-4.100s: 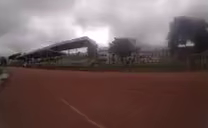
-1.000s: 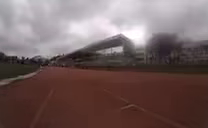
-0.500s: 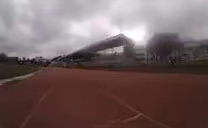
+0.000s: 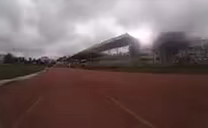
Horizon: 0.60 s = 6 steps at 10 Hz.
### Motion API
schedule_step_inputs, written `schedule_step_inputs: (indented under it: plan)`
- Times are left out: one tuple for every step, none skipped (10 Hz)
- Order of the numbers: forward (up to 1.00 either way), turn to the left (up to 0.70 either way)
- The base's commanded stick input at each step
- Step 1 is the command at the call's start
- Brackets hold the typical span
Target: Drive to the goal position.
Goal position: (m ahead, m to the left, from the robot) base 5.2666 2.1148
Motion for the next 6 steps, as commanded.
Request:
schedule_step_inputs:
  plan:
    - [0.7, 0.35]
    - [0.7, 0.35]
    - [0.7, 0.35]
    - [0.7, 0.35]
    - [0.7, 0.11]
    - [0.7, 0.01]
